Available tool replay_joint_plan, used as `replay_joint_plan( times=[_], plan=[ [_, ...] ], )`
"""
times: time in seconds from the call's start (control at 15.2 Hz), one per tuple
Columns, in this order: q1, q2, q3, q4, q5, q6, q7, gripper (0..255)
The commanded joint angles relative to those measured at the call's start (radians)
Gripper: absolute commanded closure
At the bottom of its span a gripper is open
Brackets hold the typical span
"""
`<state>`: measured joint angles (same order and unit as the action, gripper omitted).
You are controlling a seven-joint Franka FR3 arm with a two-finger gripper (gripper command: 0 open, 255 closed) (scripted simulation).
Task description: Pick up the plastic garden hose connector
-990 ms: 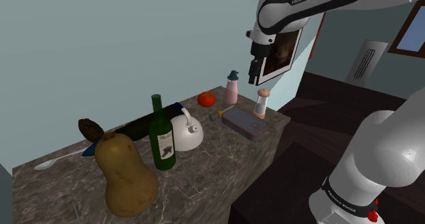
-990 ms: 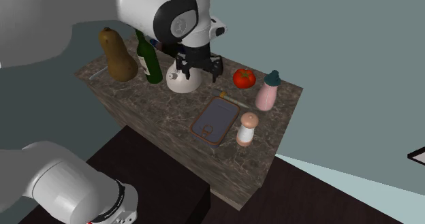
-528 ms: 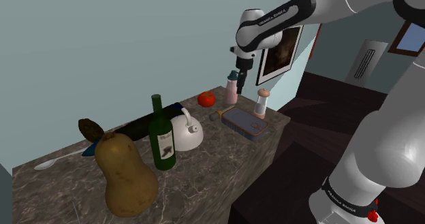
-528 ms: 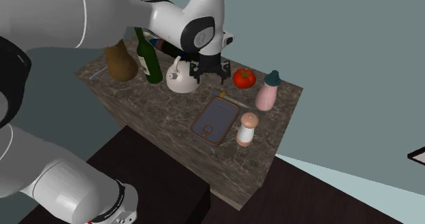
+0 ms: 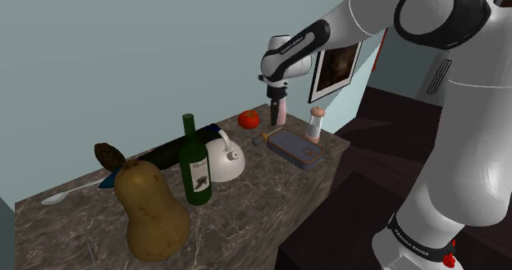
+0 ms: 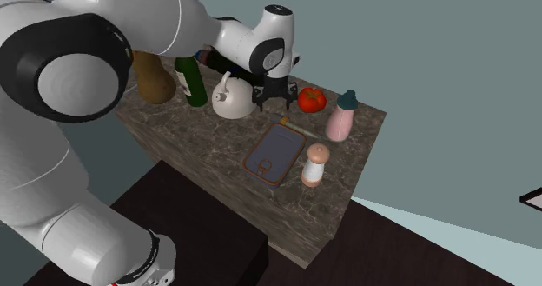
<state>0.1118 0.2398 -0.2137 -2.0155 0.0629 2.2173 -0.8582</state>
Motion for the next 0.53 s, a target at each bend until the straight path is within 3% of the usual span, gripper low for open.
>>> replay_joint_plan(
  times=[0.0, 0.46],
  plan=[
    [-0.004, 0.085, 0.014, 0.067, 0.016, 0.004, -0.043, 0],
    [-0.018, 0.35, 0.07, 0.291, 0.034, 0.007, -0.156, 0]
  ],
)
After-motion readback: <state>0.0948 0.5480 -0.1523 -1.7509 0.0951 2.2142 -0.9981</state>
